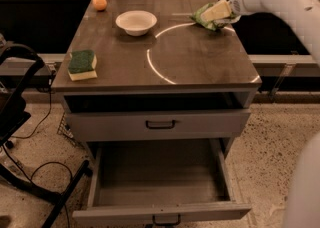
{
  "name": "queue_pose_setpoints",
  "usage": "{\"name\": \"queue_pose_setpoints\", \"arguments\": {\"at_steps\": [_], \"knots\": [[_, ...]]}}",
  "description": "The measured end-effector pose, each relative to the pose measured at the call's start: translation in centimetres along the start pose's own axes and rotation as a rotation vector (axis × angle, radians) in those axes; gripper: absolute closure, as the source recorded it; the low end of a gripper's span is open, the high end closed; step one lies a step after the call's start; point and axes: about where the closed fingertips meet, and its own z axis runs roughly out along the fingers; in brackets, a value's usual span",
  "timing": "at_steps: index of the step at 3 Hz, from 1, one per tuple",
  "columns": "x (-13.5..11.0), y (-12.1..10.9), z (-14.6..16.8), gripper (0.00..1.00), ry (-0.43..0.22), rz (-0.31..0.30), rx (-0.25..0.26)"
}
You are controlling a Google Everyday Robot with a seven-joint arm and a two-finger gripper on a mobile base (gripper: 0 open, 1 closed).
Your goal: Move green jalapeno chip bag near sponge
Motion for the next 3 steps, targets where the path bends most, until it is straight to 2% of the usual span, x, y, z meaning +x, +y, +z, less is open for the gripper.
{"name": "queue_pose_setpoints", "arguments": {"at_steps": [1, 2, 3], "knots": [[-0.1, 0.4, 4.1, 0.00, -0.010, 0.037, -0.018], [0.6, 0.8, 7.4, 0.00, 0.022, 0.074, -0.037], [3.0, 1.3, 10.2, 0.26, 0.127, 0.133, -0.051]]}}
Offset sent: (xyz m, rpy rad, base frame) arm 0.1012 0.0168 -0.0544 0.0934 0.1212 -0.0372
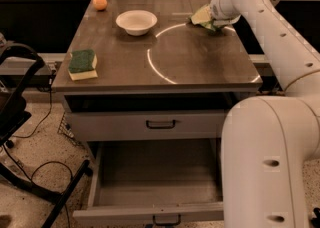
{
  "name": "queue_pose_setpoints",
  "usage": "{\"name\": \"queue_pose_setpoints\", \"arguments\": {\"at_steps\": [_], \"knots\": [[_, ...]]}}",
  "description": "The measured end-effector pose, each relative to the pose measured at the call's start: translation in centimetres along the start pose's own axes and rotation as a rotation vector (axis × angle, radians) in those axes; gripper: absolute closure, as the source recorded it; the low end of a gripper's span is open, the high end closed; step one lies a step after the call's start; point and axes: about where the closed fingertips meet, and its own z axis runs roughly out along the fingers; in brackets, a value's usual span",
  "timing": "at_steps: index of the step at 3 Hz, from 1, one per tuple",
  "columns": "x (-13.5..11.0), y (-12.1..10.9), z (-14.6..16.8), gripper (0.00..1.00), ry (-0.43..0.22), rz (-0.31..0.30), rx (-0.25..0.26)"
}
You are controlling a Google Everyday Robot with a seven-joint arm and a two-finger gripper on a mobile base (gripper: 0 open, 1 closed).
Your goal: Move green jalapeno chip bag near sponge
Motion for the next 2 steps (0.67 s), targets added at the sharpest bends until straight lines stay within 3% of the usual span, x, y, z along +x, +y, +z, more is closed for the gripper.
{"name": "queue_pose_setpoints", "arguments": {"at_steps": [1, 2], "knots": [[1.50, -0.07, 1.21, 0.49, 0.062, 0.038, -0.002], [1.89, -0.09, 1.57, 0.72, 0.079, 0.046, -0.004]]}}
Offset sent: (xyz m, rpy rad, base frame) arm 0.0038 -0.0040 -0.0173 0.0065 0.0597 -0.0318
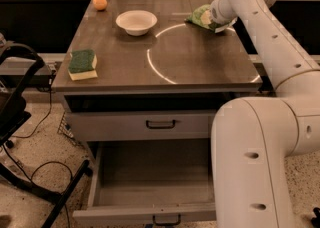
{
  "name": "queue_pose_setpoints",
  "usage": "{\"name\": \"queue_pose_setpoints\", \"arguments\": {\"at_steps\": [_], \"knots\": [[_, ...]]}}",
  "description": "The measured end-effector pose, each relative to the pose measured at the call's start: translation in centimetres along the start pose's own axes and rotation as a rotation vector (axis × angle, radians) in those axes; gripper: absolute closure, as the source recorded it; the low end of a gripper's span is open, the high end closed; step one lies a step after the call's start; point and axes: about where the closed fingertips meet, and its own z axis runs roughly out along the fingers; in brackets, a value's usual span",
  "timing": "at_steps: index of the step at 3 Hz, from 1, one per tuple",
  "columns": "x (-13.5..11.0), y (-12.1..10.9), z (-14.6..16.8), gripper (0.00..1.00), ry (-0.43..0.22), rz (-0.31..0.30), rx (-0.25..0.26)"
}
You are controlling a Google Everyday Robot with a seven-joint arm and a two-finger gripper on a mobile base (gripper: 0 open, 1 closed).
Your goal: Move green jalapeno chip bag near sponge
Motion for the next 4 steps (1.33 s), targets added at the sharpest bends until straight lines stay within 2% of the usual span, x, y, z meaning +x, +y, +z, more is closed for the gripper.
{"name": "queue_pose_setpoints", "arguments": {"at_steps": [1, 4], "knots": [[0.21, 0.29, 0.39, 1.00, 0.005, 0.000, -0.005], [0.11, 0.27, 0.31, 1.00, 0.005, -0.001, -0.004]]}}
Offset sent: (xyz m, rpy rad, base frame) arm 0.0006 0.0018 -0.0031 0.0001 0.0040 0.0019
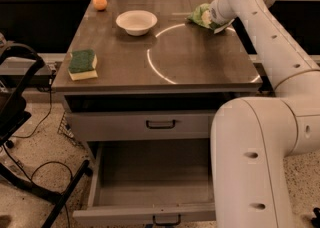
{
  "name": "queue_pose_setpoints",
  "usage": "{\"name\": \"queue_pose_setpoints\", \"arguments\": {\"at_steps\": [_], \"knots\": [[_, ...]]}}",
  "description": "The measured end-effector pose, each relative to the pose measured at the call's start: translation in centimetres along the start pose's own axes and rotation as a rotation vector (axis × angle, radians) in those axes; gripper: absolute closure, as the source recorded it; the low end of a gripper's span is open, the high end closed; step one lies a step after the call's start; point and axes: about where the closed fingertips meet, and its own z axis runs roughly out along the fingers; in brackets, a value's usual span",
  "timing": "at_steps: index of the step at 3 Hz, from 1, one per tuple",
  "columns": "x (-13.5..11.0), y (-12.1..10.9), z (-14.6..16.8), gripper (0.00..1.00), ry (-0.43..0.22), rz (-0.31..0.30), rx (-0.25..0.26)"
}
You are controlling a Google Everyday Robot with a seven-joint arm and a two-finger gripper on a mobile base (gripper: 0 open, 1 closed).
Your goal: Move green jalapeno chip bag near sponge
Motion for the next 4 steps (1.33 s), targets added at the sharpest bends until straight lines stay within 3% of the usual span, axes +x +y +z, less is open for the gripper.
{"name": "queue_pose_setpoints", "arguments": {"at_steps": [4], "knots": [[-0.28, -0.09, -0.44, 1.00, -0.001, -0.006, 0.005]]}}
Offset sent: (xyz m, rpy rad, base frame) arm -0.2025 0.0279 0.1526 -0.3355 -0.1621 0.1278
